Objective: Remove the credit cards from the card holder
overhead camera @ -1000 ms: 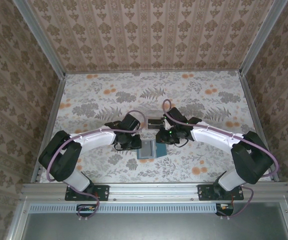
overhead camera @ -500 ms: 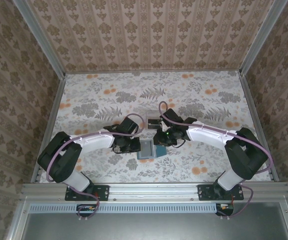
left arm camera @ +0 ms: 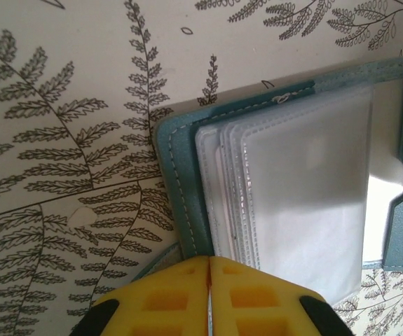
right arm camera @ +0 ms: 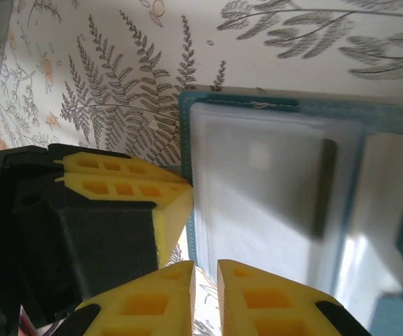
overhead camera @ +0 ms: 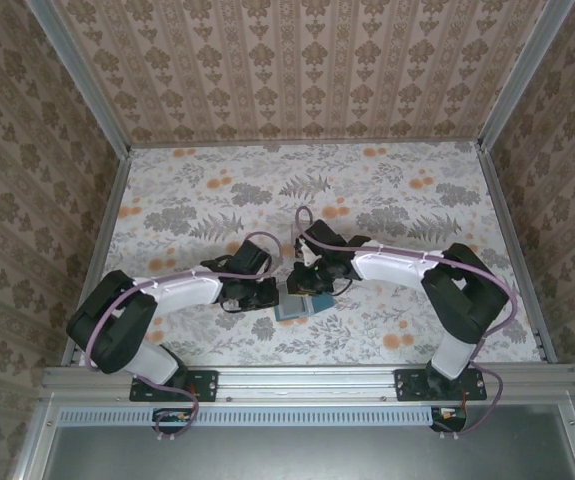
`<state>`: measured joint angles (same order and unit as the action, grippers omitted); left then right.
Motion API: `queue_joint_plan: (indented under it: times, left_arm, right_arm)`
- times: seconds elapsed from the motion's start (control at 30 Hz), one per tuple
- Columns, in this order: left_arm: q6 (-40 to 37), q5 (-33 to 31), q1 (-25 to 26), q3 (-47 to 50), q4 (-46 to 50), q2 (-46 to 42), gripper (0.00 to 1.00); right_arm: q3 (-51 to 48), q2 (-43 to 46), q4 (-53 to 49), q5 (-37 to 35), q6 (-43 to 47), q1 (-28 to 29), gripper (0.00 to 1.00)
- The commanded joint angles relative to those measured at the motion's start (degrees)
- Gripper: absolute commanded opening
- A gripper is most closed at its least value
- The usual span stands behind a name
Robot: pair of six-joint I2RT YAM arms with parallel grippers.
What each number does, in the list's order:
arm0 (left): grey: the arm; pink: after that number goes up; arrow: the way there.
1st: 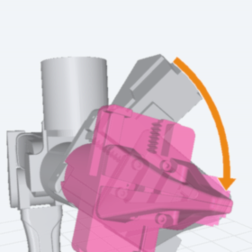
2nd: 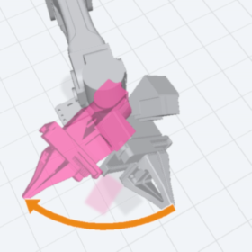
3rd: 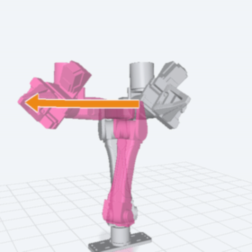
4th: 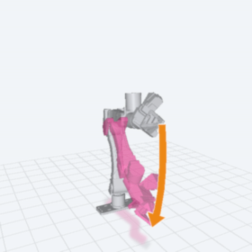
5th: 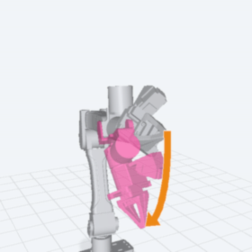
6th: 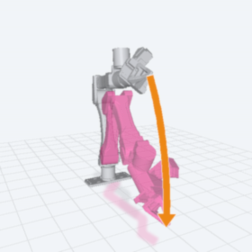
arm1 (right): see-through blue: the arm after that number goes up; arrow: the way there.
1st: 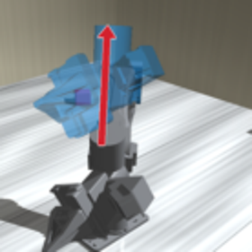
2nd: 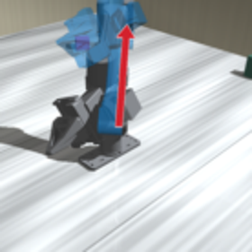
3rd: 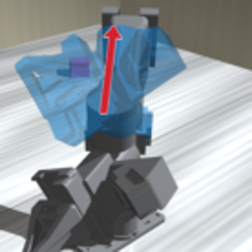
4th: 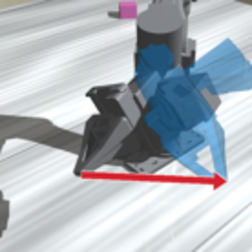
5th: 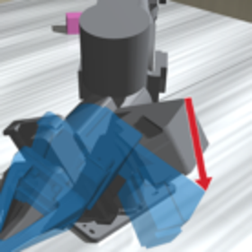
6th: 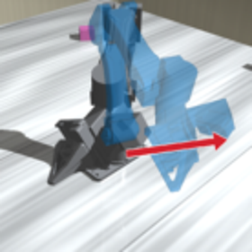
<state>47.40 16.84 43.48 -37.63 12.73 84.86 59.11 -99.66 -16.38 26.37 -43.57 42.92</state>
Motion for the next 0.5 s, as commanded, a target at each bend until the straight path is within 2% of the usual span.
queue_joint_plan:
  times: [0.0, 0.27, 0.47]
  left_arm:
    - [1.1, 0.8, -0.2, 1.6, 1.0, -1.0, 0.1]
    - [1.0, 0.6, -0.7, 2.3, 1.1, -2.0, 0.09]
    - [0.6, 0.6, -1.1, 2.5, 1.5, -2.2, 0.09]
  right_arm:
    - [2.5, -2.8, 1.8, 2.1, -1.4, 1.0, 0.18]
    - [3.7, -7.2, 1.6, 1.6, -1.5, 1.6, 0.18]
    - [5.2, -7.5, -5.5, -3.8, 1.2, 1.6, 0.26]
